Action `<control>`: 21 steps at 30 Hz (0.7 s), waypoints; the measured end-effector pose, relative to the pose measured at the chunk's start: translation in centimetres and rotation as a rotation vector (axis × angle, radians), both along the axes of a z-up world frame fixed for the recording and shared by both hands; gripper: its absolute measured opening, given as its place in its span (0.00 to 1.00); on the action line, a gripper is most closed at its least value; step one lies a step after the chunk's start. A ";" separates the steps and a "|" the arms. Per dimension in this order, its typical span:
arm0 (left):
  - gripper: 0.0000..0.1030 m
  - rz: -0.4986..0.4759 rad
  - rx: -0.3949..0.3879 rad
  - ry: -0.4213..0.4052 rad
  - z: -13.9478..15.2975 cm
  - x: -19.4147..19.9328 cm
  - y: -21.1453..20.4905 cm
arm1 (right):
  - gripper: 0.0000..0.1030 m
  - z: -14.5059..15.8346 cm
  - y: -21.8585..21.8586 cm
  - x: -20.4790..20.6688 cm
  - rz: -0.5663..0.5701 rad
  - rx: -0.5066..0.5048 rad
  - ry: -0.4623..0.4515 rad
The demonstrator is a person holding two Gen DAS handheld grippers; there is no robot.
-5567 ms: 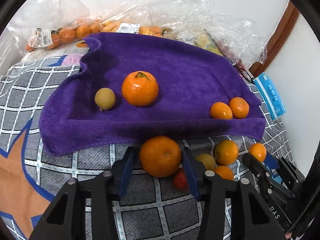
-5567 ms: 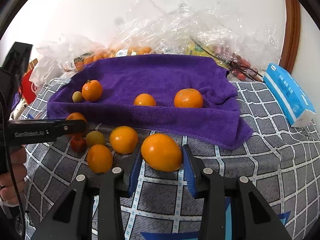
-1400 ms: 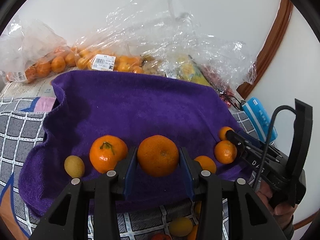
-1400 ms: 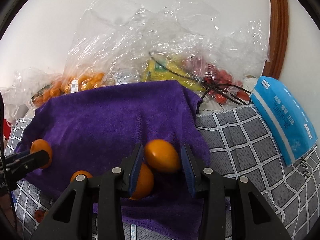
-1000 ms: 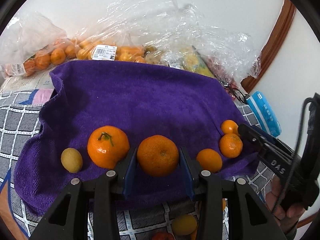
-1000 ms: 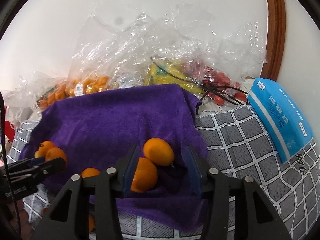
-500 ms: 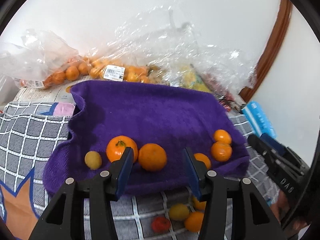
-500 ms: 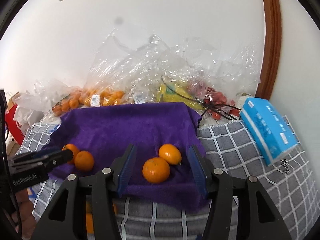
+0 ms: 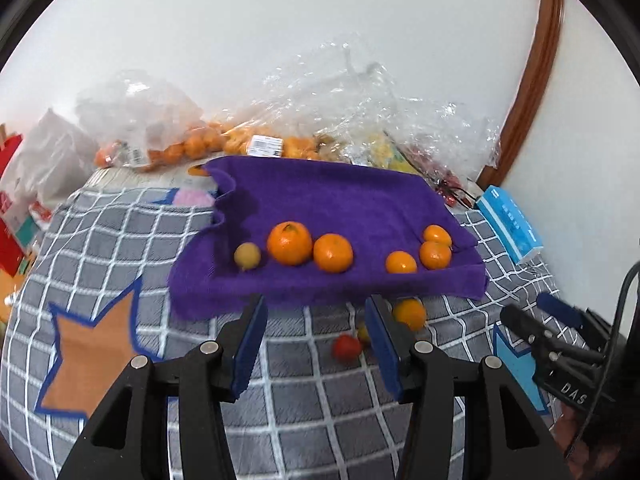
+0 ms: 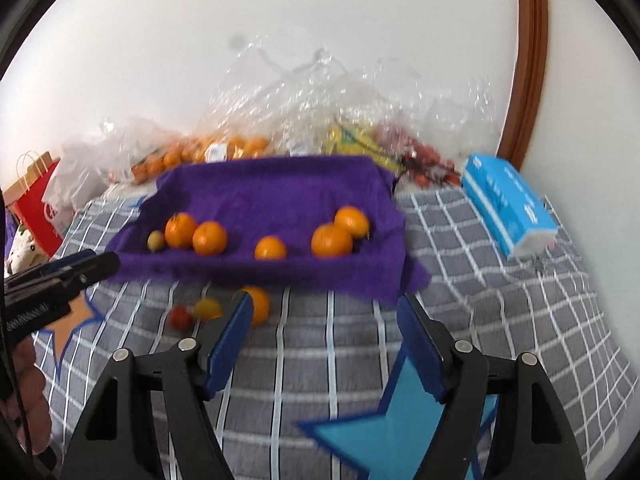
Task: Organize fruits
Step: 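Lift both open grippers back from the towel toward the remaining fruits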
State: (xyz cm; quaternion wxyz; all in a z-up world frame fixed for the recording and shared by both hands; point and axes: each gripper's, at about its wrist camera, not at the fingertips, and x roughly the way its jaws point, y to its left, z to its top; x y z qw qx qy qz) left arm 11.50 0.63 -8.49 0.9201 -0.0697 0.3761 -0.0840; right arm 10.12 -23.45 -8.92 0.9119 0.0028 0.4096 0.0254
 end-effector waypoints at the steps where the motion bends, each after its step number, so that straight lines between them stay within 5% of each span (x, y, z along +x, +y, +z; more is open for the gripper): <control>1: 0.47 0.009 0.005 -0.009 0.1 -0.4 0.2 | 0.69 0.0 0.1 -0.4 0.000 -0.008 0.000; 6: 0.47 0.008 0.014 -0.030 0.8 -2.7 0.7 | 0.69 1.1 0.9 -3.4 0.014 -0.042 -0.063; 21: 0.47 0.028 -0.013 -0.033 1.9 -5.0 2.5 | 0.70 2.6 0.3 -6.0 0.015 0.091 -0.151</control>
